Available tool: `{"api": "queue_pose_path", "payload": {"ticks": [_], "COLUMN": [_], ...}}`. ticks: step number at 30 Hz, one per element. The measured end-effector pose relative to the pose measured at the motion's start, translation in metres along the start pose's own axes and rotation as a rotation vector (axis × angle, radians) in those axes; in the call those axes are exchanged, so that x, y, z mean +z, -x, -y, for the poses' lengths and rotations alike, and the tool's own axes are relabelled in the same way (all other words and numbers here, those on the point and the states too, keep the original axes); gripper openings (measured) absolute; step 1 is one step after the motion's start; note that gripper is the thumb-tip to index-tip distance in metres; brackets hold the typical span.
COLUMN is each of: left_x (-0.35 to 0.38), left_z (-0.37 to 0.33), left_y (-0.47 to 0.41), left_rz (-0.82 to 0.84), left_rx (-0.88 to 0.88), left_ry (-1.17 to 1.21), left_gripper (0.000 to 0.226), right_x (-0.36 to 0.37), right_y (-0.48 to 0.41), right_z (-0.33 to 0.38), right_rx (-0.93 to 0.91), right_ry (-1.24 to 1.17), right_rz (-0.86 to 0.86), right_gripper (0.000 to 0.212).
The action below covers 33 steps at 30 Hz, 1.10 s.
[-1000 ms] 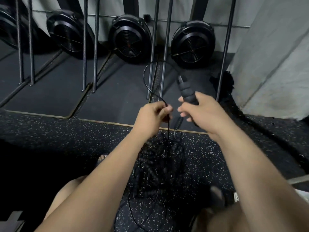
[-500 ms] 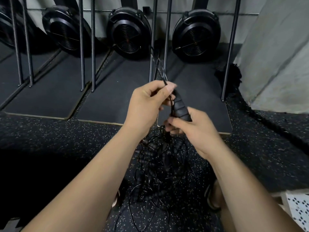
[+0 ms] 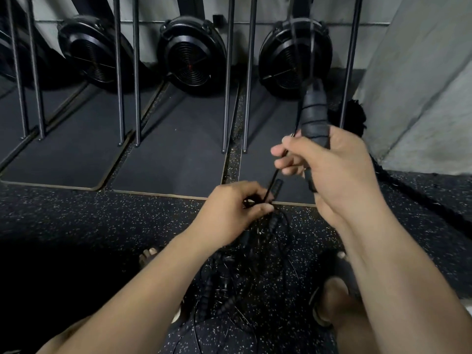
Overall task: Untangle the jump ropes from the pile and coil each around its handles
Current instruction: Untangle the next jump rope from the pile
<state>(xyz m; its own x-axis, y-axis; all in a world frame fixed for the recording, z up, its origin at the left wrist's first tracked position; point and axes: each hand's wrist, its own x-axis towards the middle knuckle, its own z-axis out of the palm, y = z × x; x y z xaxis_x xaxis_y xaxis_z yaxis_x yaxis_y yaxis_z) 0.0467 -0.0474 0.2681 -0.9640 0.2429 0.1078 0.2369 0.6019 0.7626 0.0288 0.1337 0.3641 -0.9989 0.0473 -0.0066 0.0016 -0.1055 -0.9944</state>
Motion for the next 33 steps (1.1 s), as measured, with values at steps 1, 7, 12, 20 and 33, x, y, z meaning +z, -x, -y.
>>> {"api": "queue_pose_path", "payload": {"ticks": [1, 7, 12, 20, 33], "left_x": [0.002, 0.008, 0.006, -0.005, -0.003], "left_z": [0.005, 0.01, 0.01, 0.001, 0.003], "left_y": [-0.002, -0.006, -0.002, -0.002, 0.002], "left_rz": [-0.011, -0.039, -0.082, -0.096, -0.098], "left_rx": [-0.005, -0.053, -0.077, -0.027, 0.033], "left_ry": [-0.04, -0.138, -0.091, -0.041, -0.062], "left_gripper": [0.011, 0.009, 0.012, 0.015, 0.005], "right_x": [-0.002, -0.014, -0.009, 0.003, 0.01], "right_y": [-0.002, -0.01, -0.002, 0.022, 0.018], "right_z": [0.004, 0.008, -0.03, -0.079, -0.069], "right_rx": [0.001, 0.046, 0.226, 0.167, -0.116], "right_ry": [-0.029, -0.157, -0.124, 0.032, 0.68], "right_rz": [-0.018, -0.126, -0.065, -0.065, -0.114], "right_gripper": [0.001, 0.003, 0.018, 0.022, 0.039]}}
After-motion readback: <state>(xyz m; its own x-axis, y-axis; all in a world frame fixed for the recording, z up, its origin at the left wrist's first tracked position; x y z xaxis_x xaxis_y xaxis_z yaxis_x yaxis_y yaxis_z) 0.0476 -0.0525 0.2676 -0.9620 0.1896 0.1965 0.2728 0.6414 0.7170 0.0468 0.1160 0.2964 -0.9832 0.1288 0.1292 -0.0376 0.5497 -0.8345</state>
